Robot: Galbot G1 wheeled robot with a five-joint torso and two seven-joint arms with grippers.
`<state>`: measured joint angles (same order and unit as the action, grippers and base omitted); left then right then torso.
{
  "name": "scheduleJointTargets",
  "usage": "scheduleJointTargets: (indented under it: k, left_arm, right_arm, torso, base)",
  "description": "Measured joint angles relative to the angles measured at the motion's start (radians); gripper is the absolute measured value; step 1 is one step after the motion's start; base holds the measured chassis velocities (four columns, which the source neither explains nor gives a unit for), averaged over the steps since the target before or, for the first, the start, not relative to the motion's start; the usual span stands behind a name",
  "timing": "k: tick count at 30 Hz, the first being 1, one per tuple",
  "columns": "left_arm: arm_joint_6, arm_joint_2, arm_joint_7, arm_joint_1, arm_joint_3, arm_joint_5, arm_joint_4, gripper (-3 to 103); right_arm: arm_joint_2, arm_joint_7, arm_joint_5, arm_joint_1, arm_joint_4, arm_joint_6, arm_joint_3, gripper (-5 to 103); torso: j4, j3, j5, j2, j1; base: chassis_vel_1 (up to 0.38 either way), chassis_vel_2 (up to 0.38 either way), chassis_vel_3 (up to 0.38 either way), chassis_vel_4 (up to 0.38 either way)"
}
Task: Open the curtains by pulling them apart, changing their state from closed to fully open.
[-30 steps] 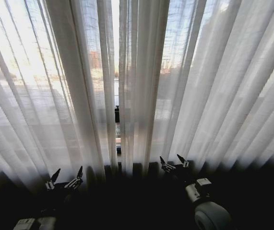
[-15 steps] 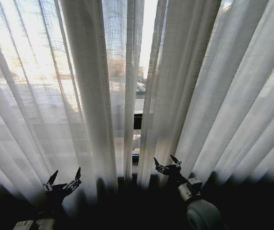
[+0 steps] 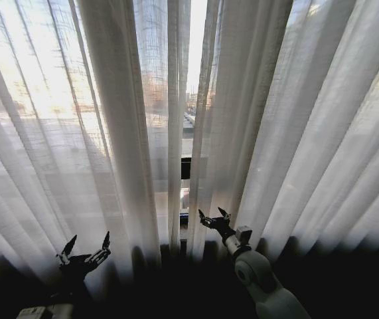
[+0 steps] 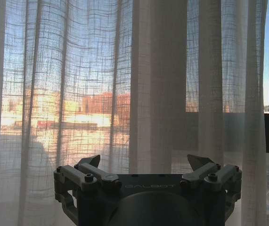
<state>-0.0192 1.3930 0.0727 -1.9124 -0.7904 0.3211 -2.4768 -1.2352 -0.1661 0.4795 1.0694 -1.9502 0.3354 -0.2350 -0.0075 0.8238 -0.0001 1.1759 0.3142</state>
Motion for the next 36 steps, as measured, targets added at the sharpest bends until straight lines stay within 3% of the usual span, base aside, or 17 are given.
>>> scheduleJointTargets:
  k: [5,14,26,29,31,33,34,36]
  left_arm:
    - [-0.001,0.023,0.0,-0.02,-0.001,-0.01,-0.022,100]
    - [-0.013,0.006,0.015,-0.026,-0.003,-0.002,-0.023,100]
    - [-0.007,0.01,0.015,-0.02,0.006,0.002,-0.025,100]
    - [-0.007,0.013,0.015,-0.019,0.005,0.002,-0.025,100]
    - [-0.007,0.013,0.015,-0.019,0.006,0.003,-0.025,100]
    - [-0.007,0.016,0.016,-0.021,0.007,0.003,-0.025,100]
    - [-0.008,0.017,0.016,-0.023,0.007,0.003,-0.025,100]
    - [-0.008,0.017,0.016,-0.026,0.005,0.003,-0.025,100]
  right_arm:
    - [-0.034,-0.011,-0.017,-0.089,0.092,-0.001,0.002,100]
    - [-0.072,-0.047,-0.069,-0.205,0.223,-0.004,-0.007,100]
    - [-0.078,-0.041,-0.097,-0.314,0.381,-0.047,0.008,102]
    - [-0.077,-0.036,-0.096,-0.338,0.401,-0.053,0.016,88]
    - [-0.077,-0.035,-0.096,-0.341,0.404,-0.055,0.017,88]
    - [-0.082,-0.034,-0.097,-0.357,0.418,-0.066,0.022,71]
    - [-0.085,-0.033,-0.099,-0.362,0.425,-0.072,0.022,71]
    - [-0.089,-0.033,-0.102,-0.367,0.43,-0.077,0.023,61]
  torso:
    - [0.0,0.0,0.0003,0.0,0.0]
    - [-0.0002,0.0,0.0002,0.0,0.0]
    - [-0.0002,0.0,0.0003,0.0,0.0]
    - [-0.0001,0.0,0.0003,0.0,0.0]
    - [-0.0002,0.0,0.0002,0.0,0.0]
    - [-0.0001,0.0,0.0003,0.0,0.0]
    - [-0.0001,0.0,0.0003,0.0,0.0]
    - [-0.0001,0.0,0.0003,0.0,0.0]
  base:
    - [0.0,0.0,0.0,0.0]
    - [0.0,0.0,0.0,0.0]
    - [0.0,0.0,0.0,0.0]
    - [0.0,0.0,0.0,0.0]
    - [0.0,0.0,0.0,0.0]
    - [0.0,0.0,0.0,0.0]
    - [0.0,0.0,0.0,0.0]
    - [0.0,0.0,0.0,0.0]
